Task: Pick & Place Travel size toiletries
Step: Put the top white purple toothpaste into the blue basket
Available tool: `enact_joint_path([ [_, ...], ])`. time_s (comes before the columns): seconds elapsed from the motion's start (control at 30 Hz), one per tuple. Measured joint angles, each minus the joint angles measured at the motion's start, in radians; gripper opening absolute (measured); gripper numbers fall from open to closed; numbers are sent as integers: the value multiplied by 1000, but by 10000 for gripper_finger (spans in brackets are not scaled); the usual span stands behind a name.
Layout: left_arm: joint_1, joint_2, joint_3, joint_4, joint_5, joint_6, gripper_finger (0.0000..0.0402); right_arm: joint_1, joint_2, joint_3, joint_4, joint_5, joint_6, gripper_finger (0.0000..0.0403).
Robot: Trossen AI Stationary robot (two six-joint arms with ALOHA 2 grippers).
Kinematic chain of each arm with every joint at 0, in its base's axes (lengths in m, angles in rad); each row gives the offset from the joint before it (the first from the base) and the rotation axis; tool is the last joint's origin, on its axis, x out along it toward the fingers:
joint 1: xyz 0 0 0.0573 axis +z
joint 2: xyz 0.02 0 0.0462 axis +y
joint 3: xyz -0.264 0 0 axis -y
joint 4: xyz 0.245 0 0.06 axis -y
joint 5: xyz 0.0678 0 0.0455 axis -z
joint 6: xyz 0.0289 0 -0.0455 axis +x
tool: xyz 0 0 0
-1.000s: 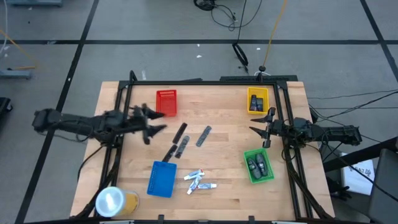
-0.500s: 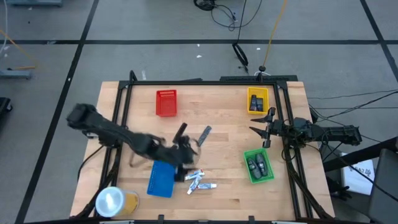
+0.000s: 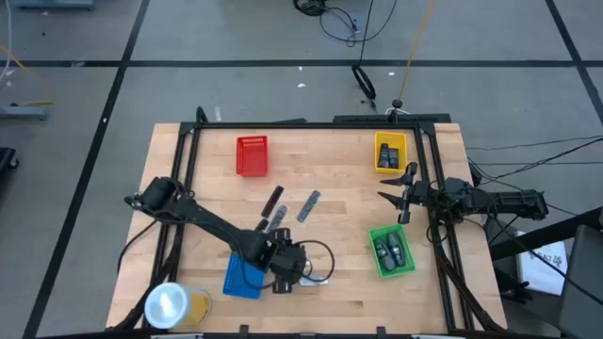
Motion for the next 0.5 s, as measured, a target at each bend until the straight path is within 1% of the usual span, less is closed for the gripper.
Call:
enact_joint_path([
  [0.07,6,0,-13,-20,-8,-32,256,0,0,0,0,0,0,149],
  [0.13,11,3,-24,-37,10,-53,257,0,0,0,0,0,0,150],
  [0.5,-3,78,-32,33,72,-50,242,0,0,0,-4,0,0,153],
])
